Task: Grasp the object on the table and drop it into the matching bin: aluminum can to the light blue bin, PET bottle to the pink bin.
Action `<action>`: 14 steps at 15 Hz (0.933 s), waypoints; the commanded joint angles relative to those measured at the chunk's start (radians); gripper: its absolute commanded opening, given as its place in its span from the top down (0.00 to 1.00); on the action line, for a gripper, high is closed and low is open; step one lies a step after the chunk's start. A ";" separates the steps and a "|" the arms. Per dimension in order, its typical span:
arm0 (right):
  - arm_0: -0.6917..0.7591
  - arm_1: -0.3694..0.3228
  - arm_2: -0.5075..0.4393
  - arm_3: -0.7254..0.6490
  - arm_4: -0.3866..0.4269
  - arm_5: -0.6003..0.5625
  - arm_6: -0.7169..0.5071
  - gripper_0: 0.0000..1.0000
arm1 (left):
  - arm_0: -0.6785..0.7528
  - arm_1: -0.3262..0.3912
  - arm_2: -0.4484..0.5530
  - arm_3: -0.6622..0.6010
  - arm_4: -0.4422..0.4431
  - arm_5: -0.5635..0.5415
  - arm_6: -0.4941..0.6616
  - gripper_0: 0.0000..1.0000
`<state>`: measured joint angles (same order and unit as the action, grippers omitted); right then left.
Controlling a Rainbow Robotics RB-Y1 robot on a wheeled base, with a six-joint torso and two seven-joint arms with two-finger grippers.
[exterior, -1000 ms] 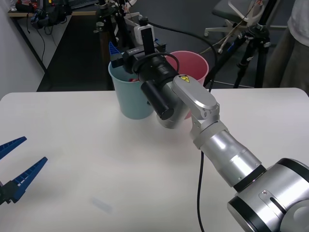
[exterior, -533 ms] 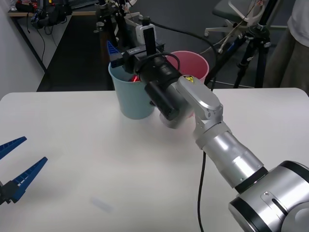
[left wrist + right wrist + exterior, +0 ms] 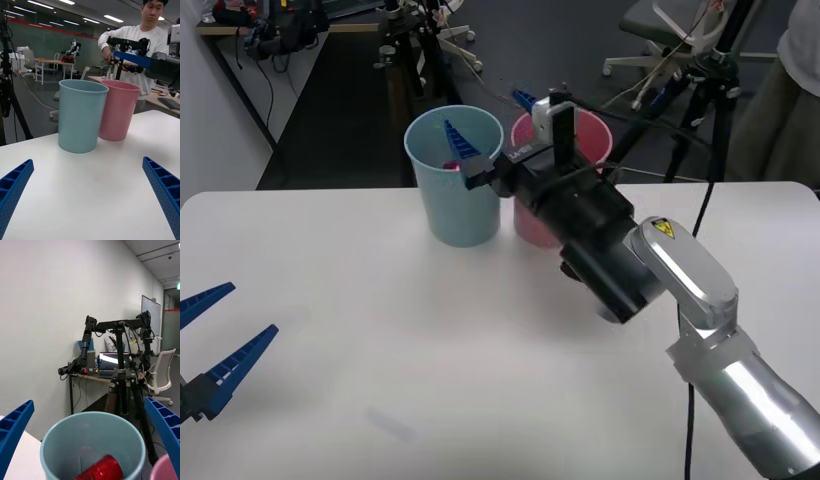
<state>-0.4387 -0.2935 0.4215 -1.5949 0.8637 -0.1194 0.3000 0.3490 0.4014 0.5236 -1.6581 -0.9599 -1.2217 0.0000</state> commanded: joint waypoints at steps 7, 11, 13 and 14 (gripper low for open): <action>0.382 -0.257 -0.328 -0.174 0.071 -0.566 -0.262 0.00 | 0.000 0.000 0.000 0.000 0.000 0.000 0.000 0.00; 0.523 -0.256 -0.587 -0.175 0.213 -0.829 -0.380 0.00 | 0.000 0.000 0.000 0.000 0.000 0.000 0.000 0.00; 0.571 -0.256 -0.692 -0.174 0.258 -0.925 -0.435 0.00 | 0.000 0.000 0.000 0.000 0.000 0.000 0.000 0.00; 0.594 -0.256 -0.748 -0.174 0.279 -0.980 -0.467 0.00 | 0.000 0.000 0.000 0.000 0.000 0.000 0.000 0.00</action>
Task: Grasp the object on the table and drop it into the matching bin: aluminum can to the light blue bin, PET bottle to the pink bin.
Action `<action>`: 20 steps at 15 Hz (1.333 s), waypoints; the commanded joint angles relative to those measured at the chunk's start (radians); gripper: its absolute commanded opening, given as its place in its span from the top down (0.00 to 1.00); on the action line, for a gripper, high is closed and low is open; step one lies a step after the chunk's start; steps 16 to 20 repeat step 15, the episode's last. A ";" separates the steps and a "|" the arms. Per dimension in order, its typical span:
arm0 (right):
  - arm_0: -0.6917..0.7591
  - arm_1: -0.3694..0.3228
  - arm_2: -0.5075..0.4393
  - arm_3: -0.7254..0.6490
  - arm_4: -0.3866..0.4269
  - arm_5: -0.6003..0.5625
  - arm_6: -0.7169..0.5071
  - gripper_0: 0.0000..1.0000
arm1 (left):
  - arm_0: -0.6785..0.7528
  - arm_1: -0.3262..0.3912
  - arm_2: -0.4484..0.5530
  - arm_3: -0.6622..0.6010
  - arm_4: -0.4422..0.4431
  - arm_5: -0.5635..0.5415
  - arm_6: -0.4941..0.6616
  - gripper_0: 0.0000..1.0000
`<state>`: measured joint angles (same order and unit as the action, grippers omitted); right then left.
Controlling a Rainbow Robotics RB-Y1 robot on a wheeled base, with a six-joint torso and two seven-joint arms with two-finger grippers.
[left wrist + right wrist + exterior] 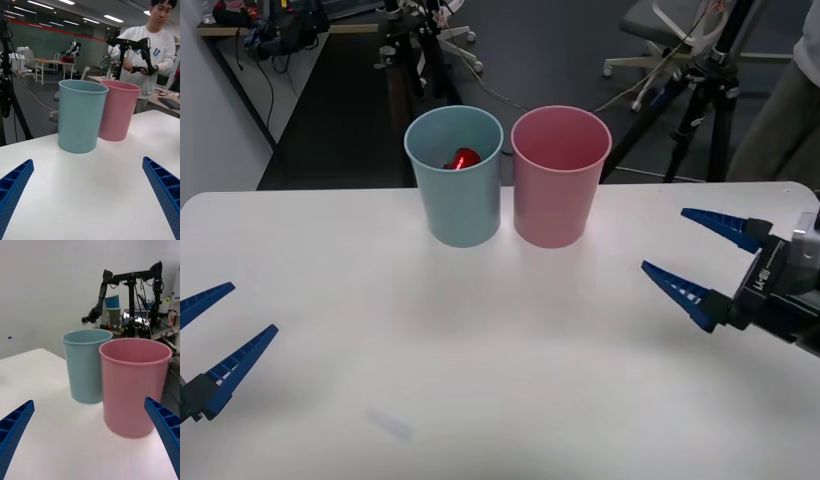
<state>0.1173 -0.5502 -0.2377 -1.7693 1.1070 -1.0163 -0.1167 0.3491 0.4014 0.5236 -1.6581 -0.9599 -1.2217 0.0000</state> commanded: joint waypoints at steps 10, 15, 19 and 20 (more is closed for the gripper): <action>0.182 0.001 -0.364 0.001 0.045 -0.257 -0.135 0.00 | 0.000 0.000 0.000 0.000 0.000 0.000 0.000 0.00; 0.189 0.001 -0.371 -0.001 0.044 -0.274 -0.136 0.00 | 0.000 0.000 0.000 0.000 0.000 0.000 0.000 0.00; 0.189 0.001 -0.371 -0.001 0.044 -0.274 -0.136 0.00 | 0.000 0.000 0.000 0.000 0.000 0.000 0.000 0.00; 0.189 0.001 -0.371 -0.001 0.044 -0.274 -0.136 0.00 | 0.000 0.000 0.000 0.000 0.000 0.000 0.000 0.00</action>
